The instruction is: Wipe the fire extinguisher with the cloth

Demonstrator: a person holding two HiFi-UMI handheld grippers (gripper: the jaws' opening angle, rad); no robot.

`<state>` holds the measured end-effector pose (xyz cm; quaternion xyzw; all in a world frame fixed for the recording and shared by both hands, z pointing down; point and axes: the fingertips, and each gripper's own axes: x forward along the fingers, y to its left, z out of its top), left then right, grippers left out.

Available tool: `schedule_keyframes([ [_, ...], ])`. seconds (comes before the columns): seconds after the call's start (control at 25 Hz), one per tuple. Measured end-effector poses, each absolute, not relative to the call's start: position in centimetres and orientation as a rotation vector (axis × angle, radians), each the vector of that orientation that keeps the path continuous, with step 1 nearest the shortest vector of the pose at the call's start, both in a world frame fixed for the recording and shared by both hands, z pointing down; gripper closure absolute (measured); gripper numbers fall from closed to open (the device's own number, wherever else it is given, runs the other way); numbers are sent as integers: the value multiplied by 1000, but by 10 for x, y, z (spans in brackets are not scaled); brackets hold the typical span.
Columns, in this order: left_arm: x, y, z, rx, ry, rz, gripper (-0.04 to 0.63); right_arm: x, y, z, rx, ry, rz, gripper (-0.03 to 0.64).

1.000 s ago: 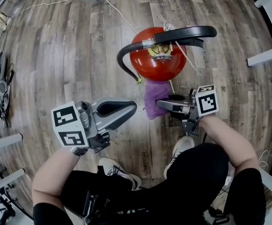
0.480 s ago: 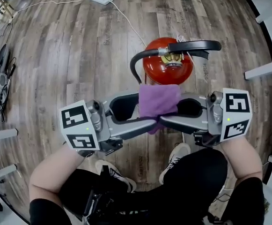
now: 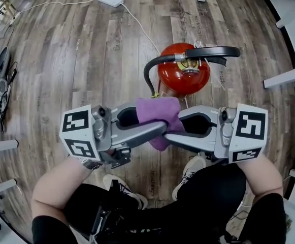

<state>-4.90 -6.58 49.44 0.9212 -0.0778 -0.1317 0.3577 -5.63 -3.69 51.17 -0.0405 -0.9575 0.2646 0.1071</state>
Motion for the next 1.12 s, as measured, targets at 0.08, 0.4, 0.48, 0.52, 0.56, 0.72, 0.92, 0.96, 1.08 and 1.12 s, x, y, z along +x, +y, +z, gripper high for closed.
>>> schedule_keyframes([
  [0.08,-56,-71,488,2389,-217,-354,507,-55,-40,508,-76,-2823,790,513],
  [0.4,-107,-113,441,2745,-460,-42,510,-22,-53,427,287,-3016,789,577],
  [0.48,-110,-126,440,2864,-551,184,509,-13,-50,413,305,-3065,879,589],
  [0.52,-110,-133,439,2910,-591,287,508,-6,-51,411,324,-3079,922,591],
  [0.56,-108,-140,437,2950,-617,375,508,2,-56,413,359,-3087,956,594],
  [0.72,-87,-160,440,3036,-571,787,508,46,-96,429,581,-3142,1116,614],
  [0.92,-50,-175,466,3044,-413,1291,508,82,-118,424,711,-3236,1243,614],
  [0.96,-41,-177,469,3060,-386,1331,508,86,-119,424,714,-3249,1238,614],
  [1.08,-17,-184,469,3104,-358,1358,508,95,-121,424,699,-3280,1253,615],
  [1.12,-10,-186,467,3117,-356,1359,508,98,-121,424,693,-3287,1261,614],
])
